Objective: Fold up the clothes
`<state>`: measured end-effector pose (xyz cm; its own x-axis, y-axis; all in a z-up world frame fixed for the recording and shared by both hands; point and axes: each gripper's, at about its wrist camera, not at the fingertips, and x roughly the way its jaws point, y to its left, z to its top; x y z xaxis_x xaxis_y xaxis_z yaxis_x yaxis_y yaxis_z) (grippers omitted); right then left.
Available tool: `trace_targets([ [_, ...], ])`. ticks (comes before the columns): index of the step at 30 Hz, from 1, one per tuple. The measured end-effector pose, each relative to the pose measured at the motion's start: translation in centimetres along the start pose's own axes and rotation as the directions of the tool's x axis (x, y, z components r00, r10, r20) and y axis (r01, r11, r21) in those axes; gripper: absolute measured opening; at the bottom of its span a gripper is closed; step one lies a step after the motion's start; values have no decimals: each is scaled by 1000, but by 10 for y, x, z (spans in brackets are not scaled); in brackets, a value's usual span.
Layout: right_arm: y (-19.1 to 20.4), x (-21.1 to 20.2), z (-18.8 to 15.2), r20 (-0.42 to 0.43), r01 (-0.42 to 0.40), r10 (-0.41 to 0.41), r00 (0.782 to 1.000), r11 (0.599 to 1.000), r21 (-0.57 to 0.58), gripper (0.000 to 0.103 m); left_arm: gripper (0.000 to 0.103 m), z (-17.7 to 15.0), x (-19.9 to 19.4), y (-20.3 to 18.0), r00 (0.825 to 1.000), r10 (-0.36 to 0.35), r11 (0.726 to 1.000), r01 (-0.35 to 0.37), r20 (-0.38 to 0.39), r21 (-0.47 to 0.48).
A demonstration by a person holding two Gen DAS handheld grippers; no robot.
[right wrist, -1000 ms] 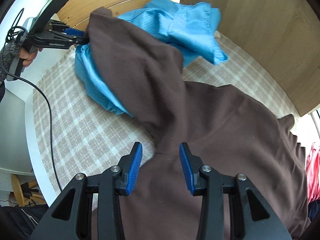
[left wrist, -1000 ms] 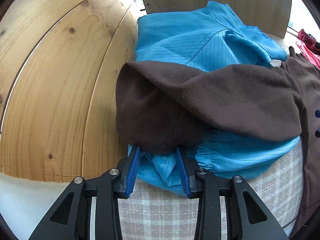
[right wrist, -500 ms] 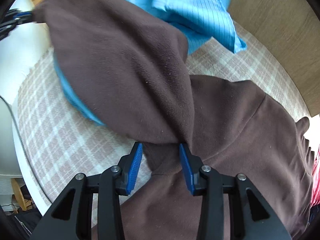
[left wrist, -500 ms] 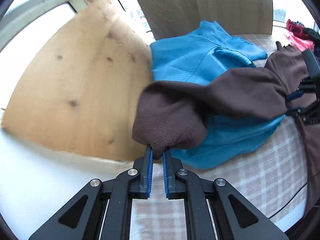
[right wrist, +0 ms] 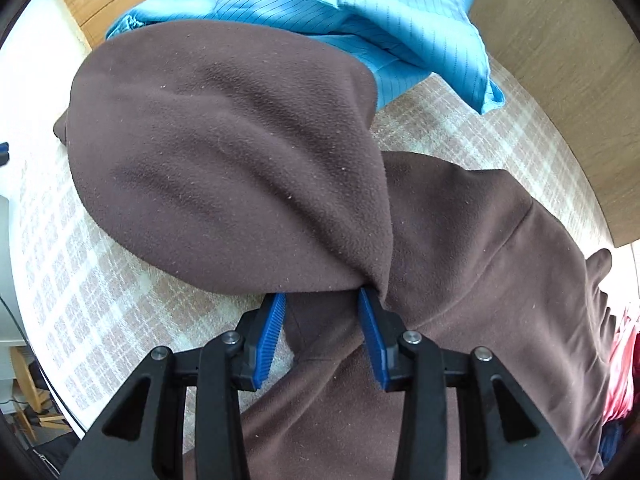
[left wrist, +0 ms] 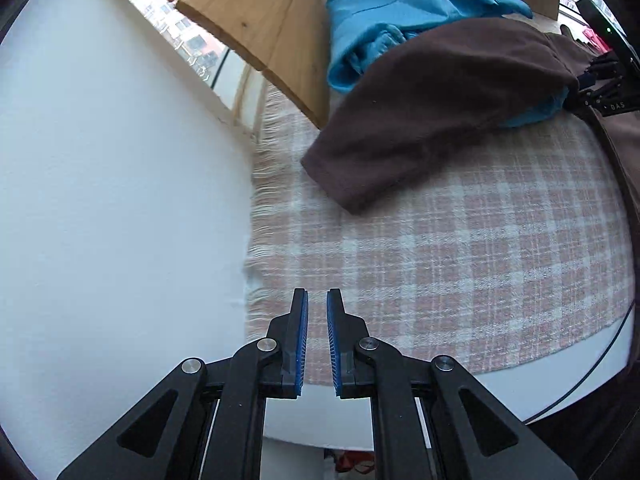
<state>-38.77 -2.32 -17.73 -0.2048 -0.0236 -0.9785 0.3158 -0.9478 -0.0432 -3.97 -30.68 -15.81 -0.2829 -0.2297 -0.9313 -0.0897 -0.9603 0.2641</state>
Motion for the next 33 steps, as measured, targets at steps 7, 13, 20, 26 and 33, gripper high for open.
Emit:
trace_targets([
  [7,6,-6,-13,-14,0,0,1000,1000,-8,38,29,45,37,14,988,-145,983,149,47,-104],
  [13,17,-9,-27,-5,17,-17,1000,999,-46,39,28,74,39,17,990,-129,988,134,61,-74],
  [20,17,-38,-44,55,-26,26,998,1000,-16,39,30,113,31,-1,986,-145,989,141,87,54],
  [26,32,-71,-56,116,-111,117,986,992,-59,39,30,109,59,-35,987,-163,975,162,-5,154],
  [33,52,-51,-21,70,-76,86,994,988,-138,39,37,87,44,-41,984,-172,960,160,35,230],
])
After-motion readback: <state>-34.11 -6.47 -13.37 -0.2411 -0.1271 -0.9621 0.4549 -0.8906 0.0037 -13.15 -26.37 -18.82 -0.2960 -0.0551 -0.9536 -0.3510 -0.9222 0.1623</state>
